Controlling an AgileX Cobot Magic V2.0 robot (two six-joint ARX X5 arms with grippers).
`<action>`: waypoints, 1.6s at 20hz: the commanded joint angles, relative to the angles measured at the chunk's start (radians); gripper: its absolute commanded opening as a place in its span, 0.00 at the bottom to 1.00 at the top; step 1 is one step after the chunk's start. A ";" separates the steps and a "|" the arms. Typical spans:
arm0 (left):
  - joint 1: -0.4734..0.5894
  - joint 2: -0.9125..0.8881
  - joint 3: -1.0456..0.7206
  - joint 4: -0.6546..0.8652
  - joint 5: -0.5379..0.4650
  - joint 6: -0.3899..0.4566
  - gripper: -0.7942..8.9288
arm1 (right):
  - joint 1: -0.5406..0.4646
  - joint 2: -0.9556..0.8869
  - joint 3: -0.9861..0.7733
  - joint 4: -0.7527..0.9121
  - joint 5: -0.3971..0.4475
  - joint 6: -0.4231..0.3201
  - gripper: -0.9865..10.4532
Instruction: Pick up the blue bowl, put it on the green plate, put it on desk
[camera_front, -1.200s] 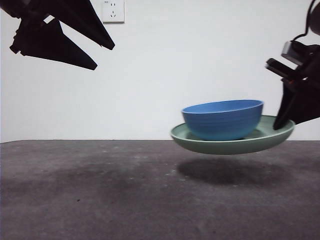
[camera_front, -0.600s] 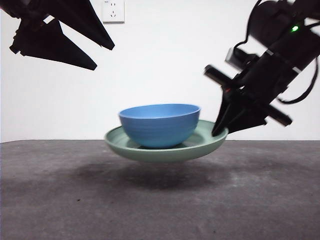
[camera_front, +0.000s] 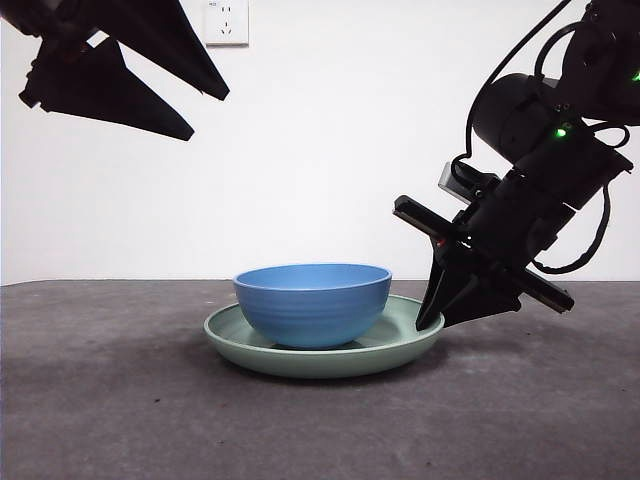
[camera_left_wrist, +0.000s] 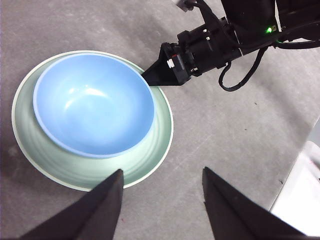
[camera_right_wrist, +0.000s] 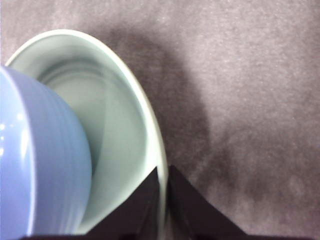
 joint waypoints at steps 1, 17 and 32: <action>-0.008 0.007 0.010 0.005 0.003 0.000 0.35 | 0.005 0.018 0.016 0.006 0.002 0.011 0.10; -0.008 0.007 0.010 -0.014 0.003 0.000 0.35 | 0.006 -0.397 0.016 -0.301 0.044 -0.193 0.25; -0.008 0.007 0.010 -0.041 0.003 -0.007 0.35 | 0.110 -0.790 0.016 -0.834 -0.111 -0.433 0.25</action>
